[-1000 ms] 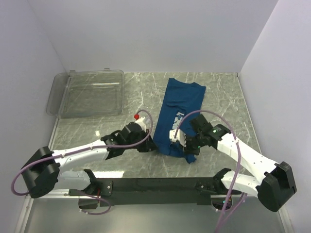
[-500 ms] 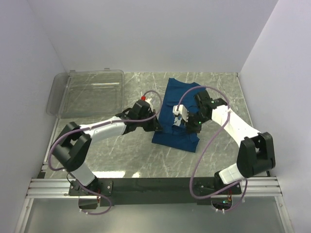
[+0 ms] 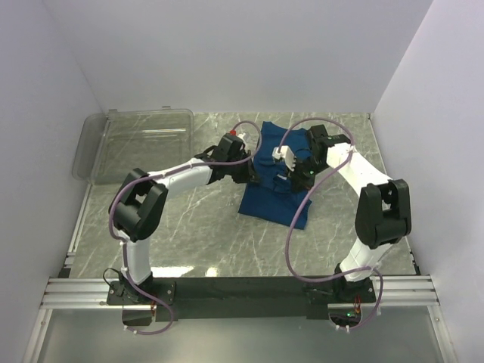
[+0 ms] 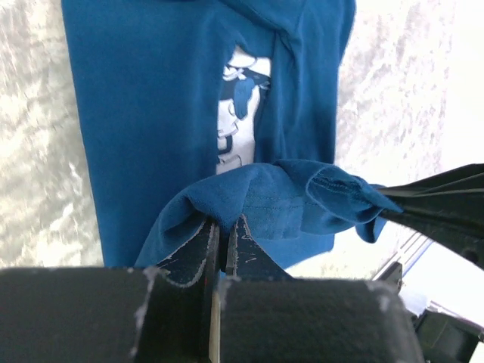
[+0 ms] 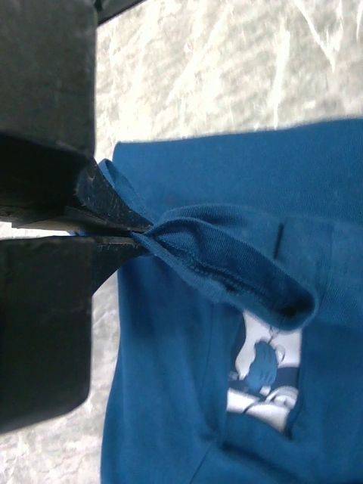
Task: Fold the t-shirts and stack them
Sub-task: Fold the tshirt
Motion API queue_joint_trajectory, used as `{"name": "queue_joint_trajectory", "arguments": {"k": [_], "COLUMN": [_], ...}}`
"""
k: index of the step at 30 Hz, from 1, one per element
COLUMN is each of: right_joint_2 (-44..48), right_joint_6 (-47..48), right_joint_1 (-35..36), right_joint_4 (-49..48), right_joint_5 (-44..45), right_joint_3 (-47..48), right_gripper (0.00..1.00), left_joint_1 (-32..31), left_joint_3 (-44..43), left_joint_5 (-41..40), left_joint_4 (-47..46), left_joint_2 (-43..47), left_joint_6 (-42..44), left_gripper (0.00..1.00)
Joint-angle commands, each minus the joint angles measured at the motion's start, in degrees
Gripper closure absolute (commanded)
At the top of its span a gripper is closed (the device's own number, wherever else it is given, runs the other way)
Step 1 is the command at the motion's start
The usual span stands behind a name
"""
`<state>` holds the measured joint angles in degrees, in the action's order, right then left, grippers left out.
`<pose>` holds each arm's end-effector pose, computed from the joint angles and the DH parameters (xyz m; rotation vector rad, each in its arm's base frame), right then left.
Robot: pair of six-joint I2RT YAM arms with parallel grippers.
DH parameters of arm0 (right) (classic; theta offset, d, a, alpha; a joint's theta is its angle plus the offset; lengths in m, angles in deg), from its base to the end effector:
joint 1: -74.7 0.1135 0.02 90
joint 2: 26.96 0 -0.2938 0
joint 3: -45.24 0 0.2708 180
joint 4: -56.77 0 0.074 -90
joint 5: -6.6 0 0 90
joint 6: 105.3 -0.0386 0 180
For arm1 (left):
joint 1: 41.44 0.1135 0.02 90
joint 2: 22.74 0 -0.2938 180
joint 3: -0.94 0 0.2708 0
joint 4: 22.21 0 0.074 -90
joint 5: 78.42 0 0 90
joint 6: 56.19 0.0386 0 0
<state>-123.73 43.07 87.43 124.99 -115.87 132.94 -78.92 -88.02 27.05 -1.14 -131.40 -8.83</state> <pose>0.3324 0.0963 0.2586 -1.6163 2.1134 0.5989 0.3534 -0.2839 0.2280 0.0424 2.4736 -0.9848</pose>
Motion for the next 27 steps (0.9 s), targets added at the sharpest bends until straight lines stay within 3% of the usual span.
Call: {"name": "queue_joint_trajectory", "arguments": {"k": [1,27], "right_joint_2": [-1.75,-11.68], "right_joint_6": [-0.27,-6.25], "right_joint_1": [-1.66,-3.42], "right_joint_4": [1.18,-1.37], "right_joint_5": [-0.4,3.38], "right_joint_3": [4.12,15.1], "right_gripper": [1.0,1.0], "left_joint_1": [0.82,4.78], "left_joint_3": [-3.82,-19.02], "left_joint_5": [1.33,2.29], "left_joint_4": [1.04,5.0], "left_joint_2": [-1.99,-14.91], "left_joint_6": [1.41,1.32], "left_gripper": [1.0,1.0]}}
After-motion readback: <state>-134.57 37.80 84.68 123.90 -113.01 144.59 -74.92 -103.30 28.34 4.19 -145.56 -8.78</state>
